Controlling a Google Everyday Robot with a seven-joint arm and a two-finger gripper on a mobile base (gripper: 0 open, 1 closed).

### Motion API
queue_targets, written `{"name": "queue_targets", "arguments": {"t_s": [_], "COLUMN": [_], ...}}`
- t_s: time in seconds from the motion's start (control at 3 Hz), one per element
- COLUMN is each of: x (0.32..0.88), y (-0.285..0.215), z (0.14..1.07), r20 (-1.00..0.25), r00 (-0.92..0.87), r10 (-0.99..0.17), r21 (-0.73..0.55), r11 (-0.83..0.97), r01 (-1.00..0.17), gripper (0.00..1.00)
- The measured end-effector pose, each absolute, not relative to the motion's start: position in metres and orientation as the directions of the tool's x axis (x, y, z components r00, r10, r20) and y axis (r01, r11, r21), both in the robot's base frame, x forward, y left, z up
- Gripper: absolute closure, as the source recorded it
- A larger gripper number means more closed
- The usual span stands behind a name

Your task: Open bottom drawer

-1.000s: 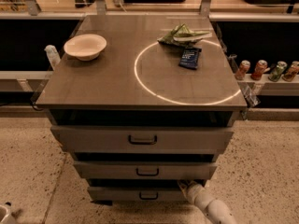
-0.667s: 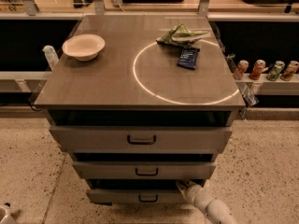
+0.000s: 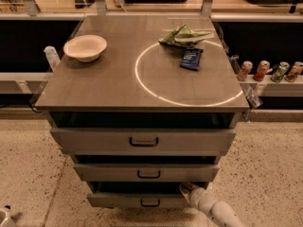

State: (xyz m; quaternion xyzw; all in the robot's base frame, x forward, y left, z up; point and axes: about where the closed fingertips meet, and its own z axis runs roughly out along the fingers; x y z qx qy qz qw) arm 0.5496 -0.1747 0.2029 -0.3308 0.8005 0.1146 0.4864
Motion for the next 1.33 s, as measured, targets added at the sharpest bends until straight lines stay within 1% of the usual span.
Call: {"name": "queue_targets", "arguments": {"t_s": [0.33,0.67,1.0,1.33], "x": [0.550,0.533,0.529,0.532], "y": [-0.175,-0.172,-0.172,-0.172], "z": [0.203,0.203,0.203,0.203], "r20": [-0.855,-0.845,-0.842,-0.817], "r00": [-0.308,-0.365,-0.396,-0.403], "r10": [-0.418,-0.391,-0.367,-0.413], "r21": [-0.138,-0.061,-0.024,-0.039], "r11": [0.755,0.749,0.758,0.736], "r01": [-0.641,-0.660,-0.652,-0.676], "gripper": [1.00,1.00,1.00,1.00]}}
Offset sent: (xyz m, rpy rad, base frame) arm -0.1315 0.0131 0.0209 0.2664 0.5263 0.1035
